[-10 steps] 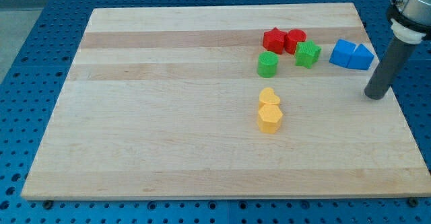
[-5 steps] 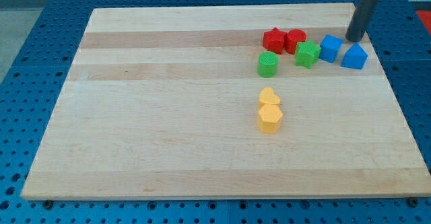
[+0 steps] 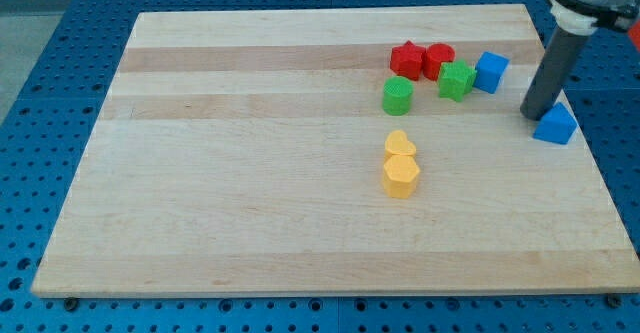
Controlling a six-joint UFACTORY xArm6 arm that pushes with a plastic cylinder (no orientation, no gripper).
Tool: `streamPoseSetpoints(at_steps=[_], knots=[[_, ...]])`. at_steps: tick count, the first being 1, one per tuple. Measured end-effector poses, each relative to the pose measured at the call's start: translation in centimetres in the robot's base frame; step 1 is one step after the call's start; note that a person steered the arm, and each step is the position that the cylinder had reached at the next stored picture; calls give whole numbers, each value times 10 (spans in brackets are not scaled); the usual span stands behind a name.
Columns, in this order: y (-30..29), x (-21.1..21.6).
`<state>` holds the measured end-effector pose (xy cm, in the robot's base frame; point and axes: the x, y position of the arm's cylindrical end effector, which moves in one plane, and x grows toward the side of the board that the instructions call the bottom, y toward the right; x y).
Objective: Move the blue cube to the top left of the blue triangle
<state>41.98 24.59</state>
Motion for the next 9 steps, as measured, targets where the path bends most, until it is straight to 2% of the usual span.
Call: streamPoseSetpoints(at_steps=[1,2,3,5,7,9], knots=[[0,6],[2,-58],[49,-69],[50,0],[29,33],[4,87]])
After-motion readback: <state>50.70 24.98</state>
